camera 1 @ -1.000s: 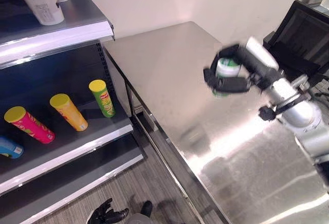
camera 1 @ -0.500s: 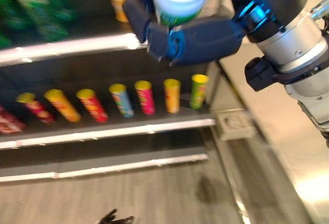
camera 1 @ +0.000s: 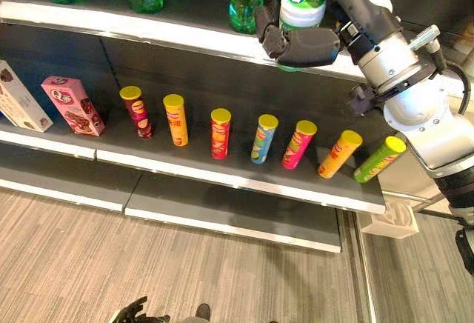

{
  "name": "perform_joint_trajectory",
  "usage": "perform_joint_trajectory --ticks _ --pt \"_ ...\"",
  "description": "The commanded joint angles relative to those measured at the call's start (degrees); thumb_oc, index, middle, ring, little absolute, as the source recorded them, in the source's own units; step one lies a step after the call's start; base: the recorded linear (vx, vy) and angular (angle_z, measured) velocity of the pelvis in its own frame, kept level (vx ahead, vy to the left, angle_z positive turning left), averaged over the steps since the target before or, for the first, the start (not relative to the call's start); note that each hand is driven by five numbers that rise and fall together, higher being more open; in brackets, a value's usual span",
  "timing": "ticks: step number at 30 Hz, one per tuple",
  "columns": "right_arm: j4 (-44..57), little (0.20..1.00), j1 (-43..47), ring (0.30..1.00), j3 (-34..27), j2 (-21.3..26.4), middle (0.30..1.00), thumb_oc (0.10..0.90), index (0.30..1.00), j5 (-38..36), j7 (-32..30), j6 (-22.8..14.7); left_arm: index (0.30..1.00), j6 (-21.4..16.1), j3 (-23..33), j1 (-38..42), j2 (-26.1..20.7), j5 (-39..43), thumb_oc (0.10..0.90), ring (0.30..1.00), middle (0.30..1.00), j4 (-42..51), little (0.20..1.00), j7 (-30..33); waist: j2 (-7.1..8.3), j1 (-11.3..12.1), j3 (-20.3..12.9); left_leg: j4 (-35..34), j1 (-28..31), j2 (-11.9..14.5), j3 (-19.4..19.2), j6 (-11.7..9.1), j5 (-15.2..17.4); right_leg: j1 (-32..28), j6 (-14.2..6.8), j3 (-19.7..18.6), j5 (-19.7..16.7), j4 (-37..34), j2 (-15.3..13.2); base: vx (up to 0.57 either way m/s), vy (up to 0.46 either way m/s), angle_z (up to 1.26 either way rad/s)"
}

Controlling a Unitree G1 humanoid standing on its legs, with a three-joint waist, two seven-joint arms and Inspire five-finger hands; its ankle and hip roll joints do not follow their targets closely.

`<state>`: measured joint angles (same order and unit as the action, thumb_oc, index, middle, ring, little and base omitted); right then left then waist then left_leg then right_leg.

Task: Put the goods on the table back onto the shelves and tidy them up.

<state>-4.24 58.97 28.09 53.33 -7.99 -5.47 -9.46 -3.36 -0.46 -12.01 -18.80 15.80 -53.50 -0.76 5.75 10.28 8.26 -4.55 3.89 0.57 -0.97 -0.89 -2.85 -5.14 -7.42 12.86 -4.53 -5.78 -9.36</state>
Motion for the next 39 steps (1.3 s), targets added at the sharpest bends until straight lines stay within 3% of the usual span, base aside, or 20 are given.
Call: perform_joint_trajectory --ticks 1,7,17,22,34,39 --pt "-1.8 0.3 7.5 0.3 -5.2 0.7 0.3 0.4 0.3 0.4 -6.2 -1.0 0.9 -2.5 -3.7 2.9 -3.0 1.1 0.8 0.9 0.9 1.7 0.9 0.1 -0.97 1.3 -5.1 0.4 0.7 4.0 2.6 -4.3 5.0 -1.7 -3.3 4.3 3.4 1.7 -2.8 0.06 -0.073 0.27" --pt "-4.1 0.3 6.0 0.3 -7.5 1.3 0.3 0.4 0.3 2.8 -8.1 0.1 0.9 -2.3 -4.0 2.5 -2.9 0.4 0.8 0.9 0.9 2.2 0.9 0.2 -0.85 1.0 -5.4 0.1 1.0 4.4 2.9 -4.6 5.0 -2.2 -3.1 5.8 3.8 1.6 -2.8 0.01 -0.046 0.13" --pt "-27.0 0.3 13.5 0.3 -2.9 -1.8 0.3 0.4 0.3 2.8 -10.5 1.7 0.9 -2.6 -6.5 2.2 -3.6 2.3 0.8 0.9 0.9 3.4 0.9 -0.1 -0.91 2.2 -5.7 -0.1 0.5 4.9 3.8 -5.0 4.6 -3.1 -3.0 7.9 3.8 1.2 -2.8 0.0 -0.025 0.09" --pt "-32.1 0.3 15.6 0.3 -1.3 -3.4 0.3 0.4 0.3 2.4 -10.6 1.9 0.9 -2.7 -6.7 2.3 -3.5 2.1 0.8 0.9 0.9 2.2 0.9 0.1 -0.91 2.4 -5.5 -0.2 -0.2 4.9 4.4 -5.1 4.3 -2.9 -3.0 8.9 3.6 1.2 -2.8 0.0 0.005 0.1" --pt "-29.7 0.3 11.2 0.3 -3.1 0.2 0.3 0.4 0.3 4.4 -11.2 2.3 0.9 -2.8 -6.3 2.3 -3.0 1.5 0.8 0.9 0.9 1.3 0.9 0.6 0.35 2.6 -4.2 -0.4 -2.1 4.5 5.2 -5.0 4.0 -1.7 -3.4 10.5 2.8 1.2 -3.3 -0.01 0.021 0.1" --pt "-33.2 0.3 11.8 0.3 -2.9 0.1 0.3 0.4 0.3 5.5 -12.3 2.6 0.9 -2.9 -6.0 2.5 -3.2 1.5 0.8 0.9 0.9 0.5 0.9 0.9 0.93 2.6 -4.2 -0.4 -1.8 4.5 4.7 -4.9 4.4 -1.6 -3.6 10.0 2.6 1.2 -3.5 0.0 0.0 0.0"
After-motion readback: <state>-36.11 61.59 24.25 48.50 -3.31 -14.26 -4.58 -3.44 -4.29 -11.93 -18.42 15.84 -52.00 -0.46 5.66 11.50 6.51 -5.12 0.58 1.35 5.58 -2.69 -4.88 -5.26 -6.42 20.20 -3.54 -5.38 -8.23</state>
